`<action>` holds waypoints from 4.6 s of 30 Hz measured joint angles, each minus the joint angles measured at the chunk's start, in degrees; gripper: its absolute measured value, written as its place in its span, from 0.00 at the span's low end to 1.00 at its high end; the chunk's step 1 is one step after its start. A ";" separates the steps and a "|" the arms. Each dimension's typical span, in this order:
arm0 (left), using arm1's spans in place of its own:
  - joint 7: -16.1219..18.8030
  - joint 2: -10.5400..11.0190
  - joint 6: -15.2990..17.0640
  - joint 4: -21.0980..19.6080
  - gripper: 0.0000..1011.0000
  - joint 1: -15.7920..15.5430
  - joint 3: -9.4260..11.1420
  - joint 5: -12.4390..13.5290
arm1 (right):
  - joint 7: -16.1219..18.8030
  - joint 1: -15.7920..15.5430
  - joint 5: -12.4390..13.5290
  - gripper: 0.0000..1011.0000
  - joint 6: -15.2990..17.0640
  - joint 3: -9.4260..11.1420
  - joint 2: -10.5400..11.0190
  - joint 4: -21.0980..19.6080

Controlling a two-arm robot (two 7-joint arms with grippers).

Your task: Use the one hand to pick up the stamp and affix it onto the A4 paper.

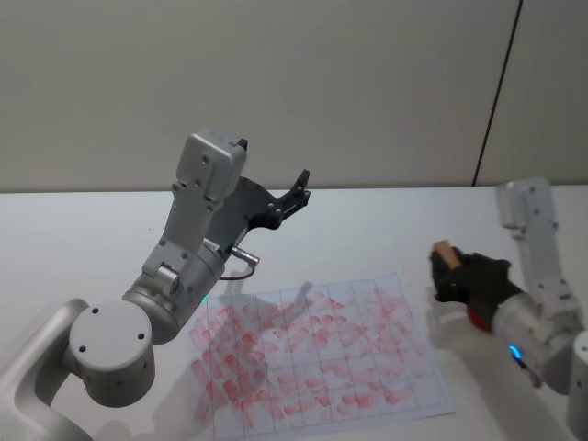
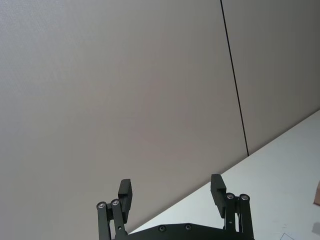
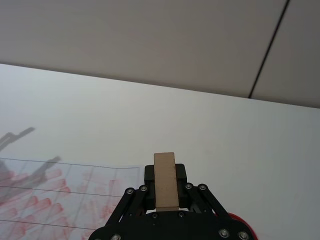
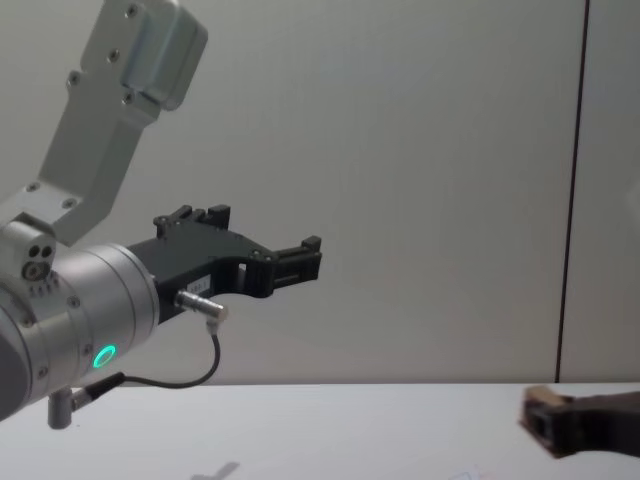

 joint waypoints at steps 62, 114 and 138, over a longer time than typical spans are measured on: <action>0.00 0.00 0.00 0.00 0.99 0.00 0.00 0.00 | 2.63 10.62 -10.48 0.22 11.17 -4.67 -9.28 16.11; 0.00 0.00 0.00 0.00 0.99 0.00 0.00 0.00 | 0.44 8.96 -5.07 0.22 4.73 -0.50 -7.47 4.65; 0.00 0.00 0.00 0.00 0.99 0.00 0.00 0.00 | -3.12 1.34 -2.61 0.22 10.38 3.83 -1.92 -1.38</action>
